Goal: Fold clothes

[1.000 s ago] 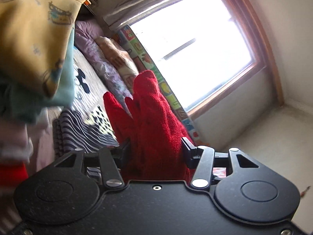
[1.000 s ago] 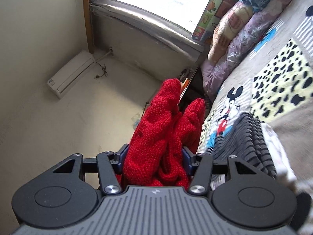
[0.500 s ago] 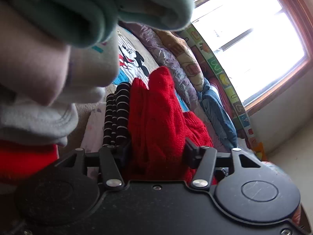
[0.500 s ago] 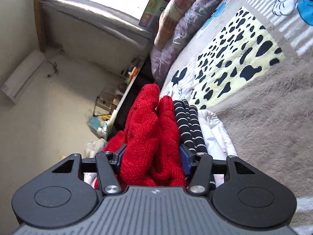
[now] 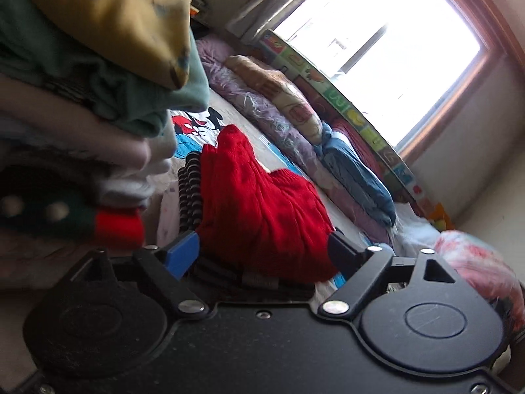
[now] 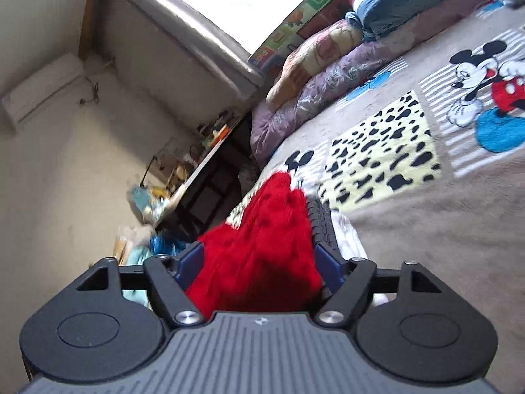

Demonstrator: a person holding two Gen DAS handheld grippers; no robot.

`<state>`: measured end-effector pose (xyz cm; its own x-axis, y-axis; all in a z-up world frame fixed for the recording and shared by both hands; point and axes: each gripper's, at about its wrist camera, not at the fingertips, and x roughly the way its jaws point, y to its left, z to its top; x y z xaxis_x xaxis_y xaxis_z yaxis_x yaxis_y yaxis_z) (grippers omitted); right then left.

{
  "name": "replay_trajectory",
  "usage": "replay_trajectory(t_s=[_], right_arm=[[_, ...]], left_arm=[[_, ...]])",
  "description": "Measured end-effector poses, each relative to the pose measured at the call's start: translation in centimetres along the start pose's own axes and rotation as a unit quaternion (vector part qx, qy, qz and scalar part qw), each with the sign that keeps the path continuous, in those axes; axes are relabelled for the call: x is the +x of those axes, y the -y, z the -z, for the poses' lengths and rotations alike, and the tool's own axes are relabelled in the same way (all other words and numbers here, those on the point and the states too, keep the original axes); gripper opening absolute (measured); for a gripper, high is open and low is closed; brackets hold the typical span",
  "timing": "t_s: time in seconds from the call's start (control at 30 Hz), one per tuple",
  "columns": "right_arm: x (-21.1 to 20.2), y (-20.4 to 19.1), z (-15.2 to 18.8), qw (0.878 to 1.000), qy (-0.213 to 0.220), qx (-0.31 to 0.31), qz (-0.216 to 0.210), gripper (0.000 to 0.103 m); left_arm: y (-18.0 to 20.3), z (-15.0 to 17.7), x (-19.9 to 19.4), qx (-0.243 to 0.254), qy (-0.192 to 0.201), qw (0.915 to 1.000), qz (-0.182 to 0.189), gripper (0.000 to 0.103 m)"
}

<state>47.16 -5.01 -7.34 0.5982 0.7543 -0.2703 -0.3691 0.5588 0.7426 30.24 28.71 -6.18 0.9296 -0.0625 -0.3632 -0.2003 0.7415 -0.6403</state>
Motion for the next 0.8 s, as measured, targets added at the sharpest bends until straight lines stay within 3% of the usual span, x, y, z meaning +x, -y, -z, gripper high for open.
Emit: replay_trajectory(t_s=[0.17, 0.27, 0.53, 0.7, 0.8], right_arm=[[-6.0, -2.5, 2.9, 1.000, -0.021, -0.006, 0.023, 0.095], [-9.9, -4.3, 4.8, 0.999, -0.030, -0.014, 0.029, 0.101], [-20.9, -9.2, 9.0, 0.997, -0.037, -0.034, 0.050, 0.103], [-26.7, -12.6, 11.4, 0.996, -0.041, -0.060, 0.060, 0.103], [-28.9, -15.1, 12.7, 0.990, -0.032, -0.098, 0.096, 0.103]], left_arm=[[1.8, 2.1, -5.6, 0.028, -0.015, 0.9995, -0.010, 0.103], [4.0, 3.3, -8.3, 0.055, -0.026, 0.9980, -0.015, 0.103], [8.7, 7.3, -18.7, 0.124, -0.052, 0.9883, -0.072, 0.103], [11.4, 9.6, -23.3, 0.198, -0.055, 0.9742, -0.094, 0.103], [13.1, 11.0, -25.4, 0.256, -0.023, 0.9571, -0.134, 0.103]])
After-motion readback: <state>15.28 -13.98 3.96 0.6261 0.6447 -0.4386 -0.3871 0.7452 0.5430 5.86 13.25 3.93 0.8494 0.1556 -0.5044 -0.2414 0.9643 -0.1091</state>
